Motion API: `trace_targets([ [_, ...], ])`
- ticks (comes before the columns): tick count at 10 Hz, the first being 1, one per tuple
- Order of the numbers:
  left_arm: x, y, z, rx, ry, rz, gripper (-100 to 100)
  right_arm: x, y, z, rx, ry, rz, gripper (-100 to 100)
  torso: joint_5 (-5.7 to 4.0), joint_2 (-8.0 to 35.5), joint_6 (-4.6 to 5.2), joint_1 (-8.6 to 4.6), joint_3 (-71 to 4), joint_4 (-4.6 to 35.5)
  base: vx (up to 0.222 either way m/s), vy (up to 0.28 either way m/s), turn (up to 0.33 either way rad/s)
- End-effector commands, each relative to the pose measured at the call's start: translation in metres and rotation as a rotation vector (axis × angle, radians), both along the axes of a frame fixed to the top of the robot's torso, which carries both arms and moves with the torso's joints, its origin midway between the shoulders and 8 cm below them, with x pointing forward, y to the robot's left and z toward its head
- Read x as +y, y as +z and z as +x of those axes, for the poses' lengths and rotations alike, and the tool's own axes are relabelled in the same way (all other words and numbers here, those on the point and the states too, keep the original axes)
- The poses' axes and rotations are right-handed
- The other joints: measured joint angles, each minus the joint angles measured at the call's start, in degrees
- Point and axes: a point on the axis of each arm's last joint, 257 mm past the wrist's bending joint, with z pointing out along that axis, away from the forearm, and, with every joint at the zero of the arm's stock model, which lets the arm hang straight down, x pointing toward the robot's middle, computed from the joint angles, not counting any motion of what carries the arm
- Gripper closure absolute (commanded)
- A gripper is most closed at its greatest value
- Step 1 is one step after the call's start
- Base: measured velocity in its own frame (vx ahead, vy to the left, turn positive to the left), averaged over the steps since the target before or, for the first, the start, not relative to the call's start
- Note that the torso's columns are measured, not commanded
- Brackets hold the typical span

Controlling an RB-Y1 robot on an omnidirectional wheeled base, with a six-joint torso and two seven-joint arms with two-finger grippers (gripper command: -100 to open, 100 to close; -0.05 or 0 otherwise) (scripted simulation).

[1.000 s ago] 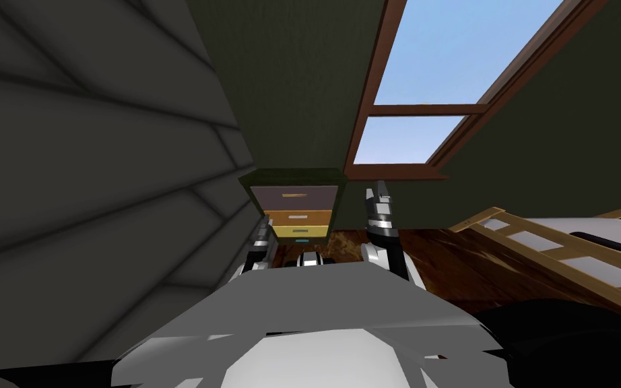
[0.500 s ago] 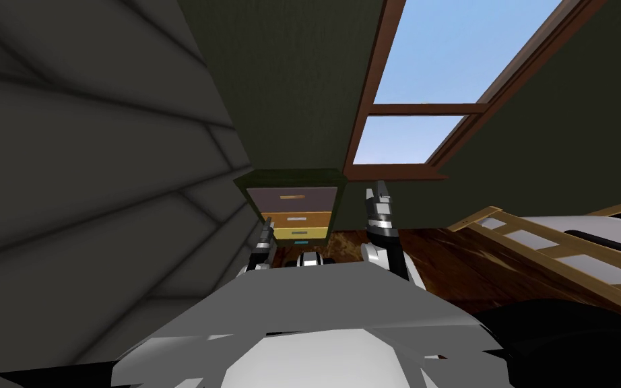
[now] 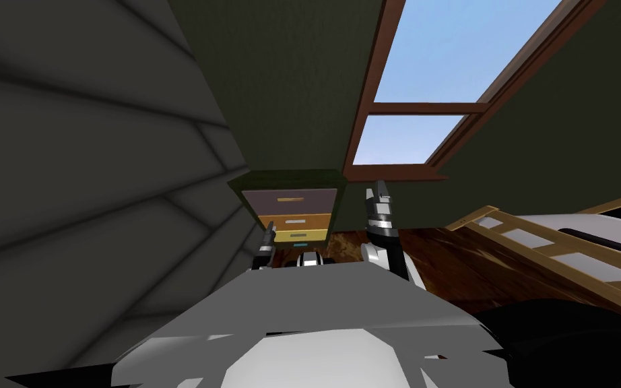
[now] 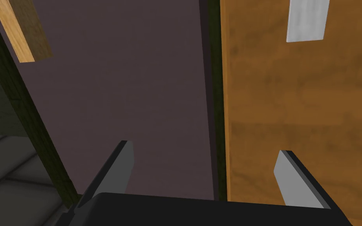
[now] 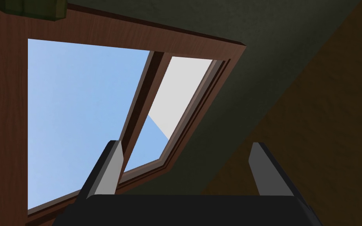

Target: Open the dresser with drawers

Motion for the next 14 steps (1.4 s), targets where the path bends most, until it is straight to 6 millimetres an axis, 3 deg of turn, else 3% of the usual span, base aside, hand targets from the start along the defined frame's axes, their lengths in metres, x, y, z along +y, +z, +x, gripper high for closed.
trace_targets([
  [1,-0.002,-0.020,-0.004,0.034,0.003,-0.011,-100,0.000,0.000,0.000,0.000,0.000,0.000,0,0.00,0.0,0.00,-0.01,0.0,0.0,0.040,-0.008,-0.011],
  [7,-0.014,-0.054,-0.010,0.084,0.006,-0.046,-100,0.000,0.000,0.000,0.000,0.000,0.000,0,0.00,0.0,0.00,0.00,0.0,0.0,0.032,-0.003,-0.020],
  [10,-0.037,-0.076,-0.016,0.119,0.011,-0.106,-100,0.000,0.000,0.000,0.000,0.000,0.000,0,0.00,0.1,0.01,-0.02,0.0,0.0,0.036,-0.006,-0.026],
  [13,-0.056,-0.082,-0.017,0.128,0.014,-0.152,-100,0.000,0.000,0.000,0.000,0.000,0.000,0,0.00,0.1,0.00,0.02,0.0,0.0,0.025,-0.001,-0.009],
  [14,-0.050,-0.082,-0.017,0.127,0.013,-0.139,-100,0.000,0.000,0.000,0.000,0.000,0.000,0,0.01,0.1,0.00,0.01,0.1,0.0,0.006,-0.001,-0.004],
])
